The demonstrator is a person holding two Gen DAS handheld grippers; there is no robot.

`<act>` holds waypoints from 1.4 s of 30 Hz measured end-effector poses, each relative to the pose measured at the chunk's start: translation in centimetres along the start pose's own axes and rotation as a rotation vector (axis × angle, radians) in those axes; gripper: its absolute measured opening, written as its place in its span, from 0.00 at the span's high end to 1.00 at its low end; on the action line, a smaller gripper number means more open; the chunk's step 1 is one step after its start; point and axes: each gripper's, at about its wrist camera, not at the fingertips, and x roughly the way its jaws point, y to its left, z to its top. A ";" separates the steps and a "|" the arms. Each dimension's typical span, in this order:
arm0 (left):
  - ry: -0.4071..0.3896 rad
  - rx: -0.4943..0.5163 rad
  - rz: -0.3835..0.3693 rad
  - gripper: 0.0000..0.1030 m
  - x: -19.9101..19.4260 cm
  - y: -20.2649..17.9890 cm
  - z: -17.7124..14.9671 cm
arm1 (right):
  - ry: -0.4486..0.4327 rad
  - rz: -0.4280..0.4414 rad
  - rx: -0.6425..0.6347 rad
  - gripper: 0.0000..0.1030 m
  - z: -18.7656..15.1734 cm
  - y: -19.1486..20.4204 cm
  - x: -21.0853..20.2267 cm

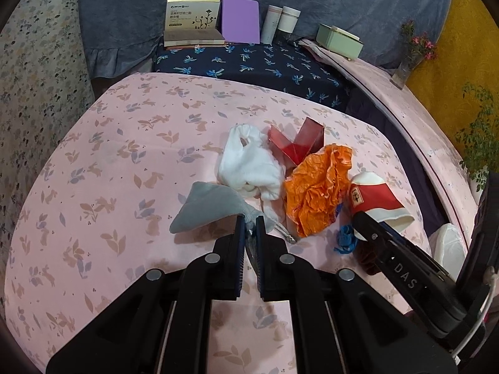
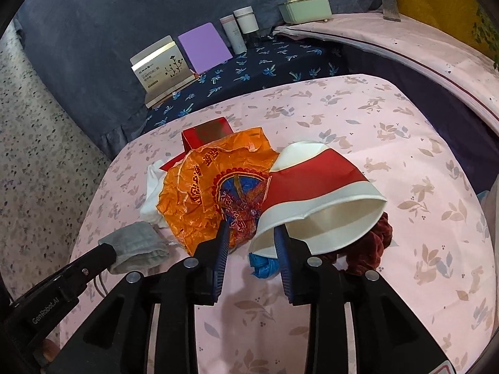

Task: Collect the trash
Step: 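Grasp the grey pouch with the left gripper while the right gripper grasps the red-and-white cup, then carry the pouch and cup over the bin and open both grippers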

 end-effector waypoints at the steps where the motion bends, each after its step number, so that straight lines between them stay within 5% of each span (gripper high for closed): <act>1: 0.001 0.000 -0.001 0.94 0.1 0.0 0.1 | 0.006 -0.001 0.000 0.74 0.1 0.0 0.4; 3: 0.002 0.004 0.000 0.94 0.2 0.0 0.1 | 0.012 0.001 0.002 0.91 0.1 -0.1 0.7; 6: 0.002 0.008 -0.002 0.94 0.1 -0.3 0.0 | 0.006 -0.001 -0.006 0.96 0.0 0.0 0.3; 22: -0.056 0.131 -0.072 0.94 -4.5 -8.4 -1.5 | -0.150 -0.032 -0.004 0.97 -0.6 -3.2 -9.5; 42: -0.065 0.416 -0.251 0.94 -7.8 -25.5 -6.8 | -0.311 -0.196 0.184 0.97 -3.7 -16.8 -21.2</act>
